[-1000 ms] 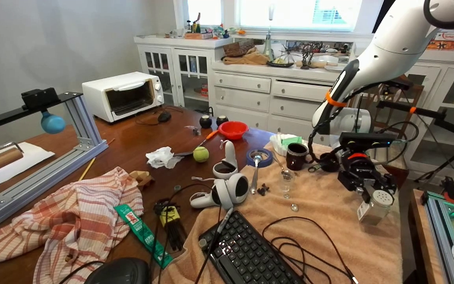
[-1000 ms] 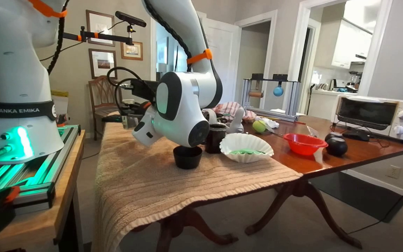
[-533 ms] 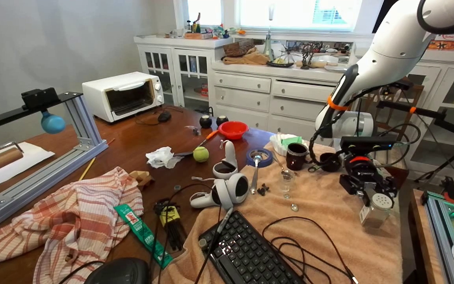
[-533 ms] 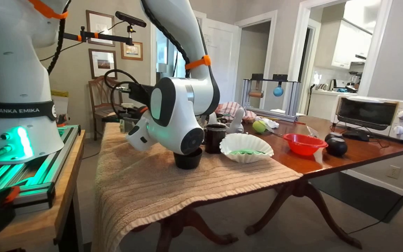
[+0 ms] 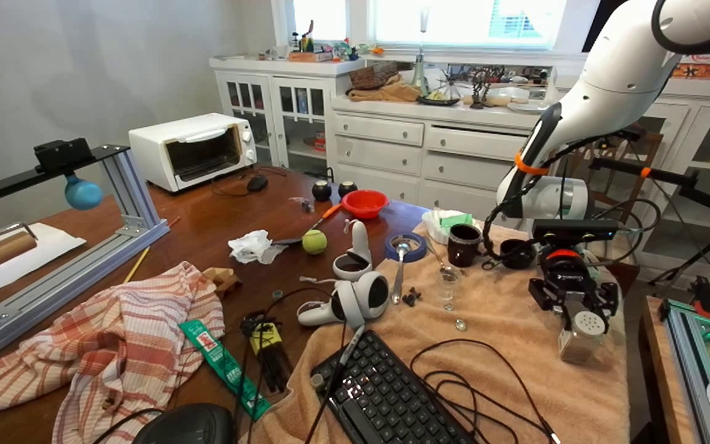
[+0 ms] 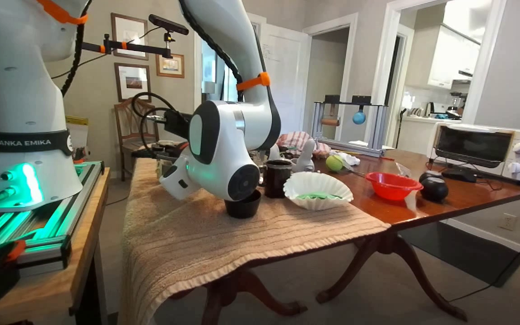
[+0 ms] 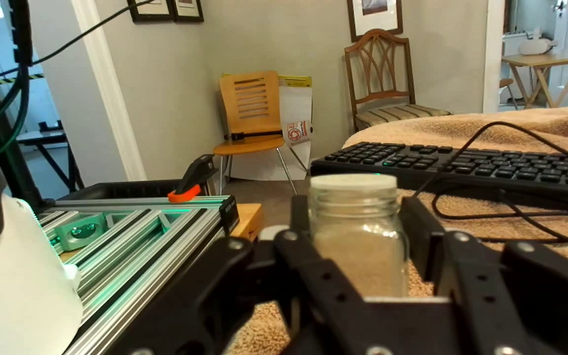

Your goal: Place the glass jar upright.

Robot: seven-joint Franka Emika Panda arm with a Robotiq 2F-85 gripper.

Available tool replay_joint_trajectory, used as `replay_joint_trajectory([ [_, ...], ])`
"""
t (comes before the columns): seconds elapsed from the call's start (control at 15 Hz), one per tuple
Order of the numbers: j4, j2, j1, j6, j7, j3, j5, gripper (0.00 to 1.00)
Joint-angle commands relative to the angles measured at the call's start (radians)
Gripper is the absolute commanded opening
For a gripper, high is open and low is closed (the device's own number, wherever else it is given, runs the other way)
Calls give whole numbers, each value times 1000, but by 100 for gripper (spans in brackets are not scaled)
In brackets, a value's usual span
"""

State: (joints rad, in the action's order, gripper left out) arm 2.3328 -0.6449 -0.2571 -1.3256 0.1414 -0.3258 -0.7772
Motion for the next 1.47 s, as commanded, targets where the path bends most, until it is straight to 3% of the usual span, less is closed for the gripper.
replay_joint_trajectory([
  [0.0,36,32,10,-47,27,-9,-37,24],
  [0.27,49,44,12,-69,38,-11,-48,24],
  [0.47,64,60,12,-85,45,-15,-56,60],
  [0.53,68,65,12,-90,47,-15,-57,61],
  [0.67,76,74,11,-103,52,-17,-60,74],
  [0.73,80,78,10,-107,55,-18,-61,73],
  [0.8,83,83,10,-110,57,-18,-62,80],
  [0.87,87,88,10,-112,59,-20,-63,96],
  [1.2,127,143,18,-139,77,-30,-58,100],
  [1.4,209,247,37,-194,121,-53,-48,100],
])
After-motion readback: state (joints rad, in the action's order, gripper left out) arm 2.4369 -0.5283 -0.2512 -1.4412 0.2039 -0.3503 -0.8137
